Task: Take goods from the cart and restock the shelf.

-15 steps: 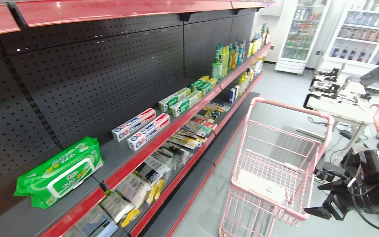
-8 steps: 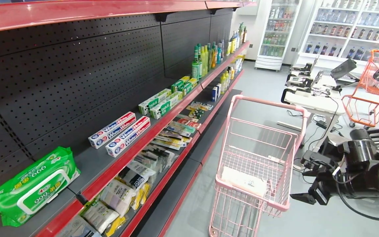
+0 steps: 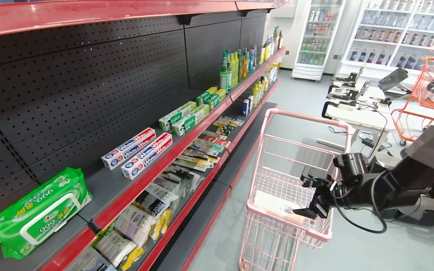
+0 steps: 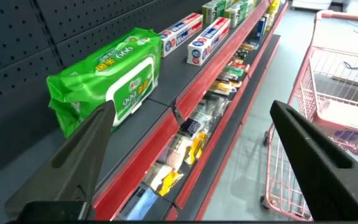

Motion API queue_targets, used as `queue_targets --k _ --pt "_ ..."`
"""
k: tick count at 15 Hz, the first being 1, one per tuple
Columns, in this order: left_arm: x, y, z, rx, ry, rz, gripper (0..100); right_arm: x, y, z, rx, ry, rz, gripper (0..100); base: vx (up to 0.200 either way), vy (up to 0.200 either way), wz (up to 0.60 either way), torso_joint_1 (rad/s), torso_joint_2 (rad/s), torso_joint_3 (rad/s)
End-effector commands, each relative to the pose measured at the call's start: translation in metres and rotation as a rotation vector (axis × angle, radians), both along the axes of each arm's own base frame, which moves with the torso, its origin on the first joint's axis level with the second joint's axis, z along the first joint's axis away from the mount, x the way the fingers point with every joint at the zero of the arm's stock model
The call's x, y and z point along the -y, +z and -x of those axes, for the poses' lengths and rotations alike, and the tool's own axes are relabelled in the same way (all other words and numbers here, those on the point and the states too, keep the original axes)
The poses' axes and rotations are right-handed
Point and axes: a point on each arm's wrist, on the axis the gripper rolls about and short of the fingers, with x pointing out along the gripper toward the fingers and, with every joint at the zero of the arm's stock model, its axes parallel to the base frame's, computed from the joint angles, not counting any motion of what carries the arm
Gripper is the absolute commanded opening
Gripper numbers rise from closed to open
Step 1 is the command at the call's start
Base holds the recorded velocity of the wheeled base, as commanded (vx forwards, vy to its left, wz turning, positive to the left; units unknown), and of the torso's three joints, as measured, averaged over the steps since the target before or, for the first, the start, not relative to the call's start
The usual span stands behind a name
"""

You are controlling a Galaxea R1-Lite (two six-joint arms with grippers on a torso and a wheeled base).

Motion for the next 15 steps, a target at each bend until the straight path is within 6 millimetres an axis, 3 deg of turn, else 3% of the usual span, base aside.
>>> queue_targets --k 1,4,7,15 --pt "0.0 0.0 0.0 -0.001 -0.001 0.0 100 -0.019 -0.018 -0.009 -0.025 0.048 0.002 100 0.0 0.0 0.0 0.0 0.0 0.0" --pt "0.0 0.0 0.0 -0.001 -0.001 0.0 100 -0.037 -0.028 -0.02 -0.012 0.076 0.025 100 0.0 0.0 0.0 0.0 0.0 0.0" --pt "0.0 0.0 0.0 -0.001 -0.001 0.0 100 -0.038 -0.041 -0.017 -0.054 0.066 0.051 100 0.0 0.0 0.0 0.0 0.0 0.0" --pt "0.0 0.0 0.0 -0.001 -0.001 0.0 100 -0.046 -0.039 -0.03 -0.006 0.045 0.097 100 0.0 0.0 0.0 -0.016 0.03 0.021"
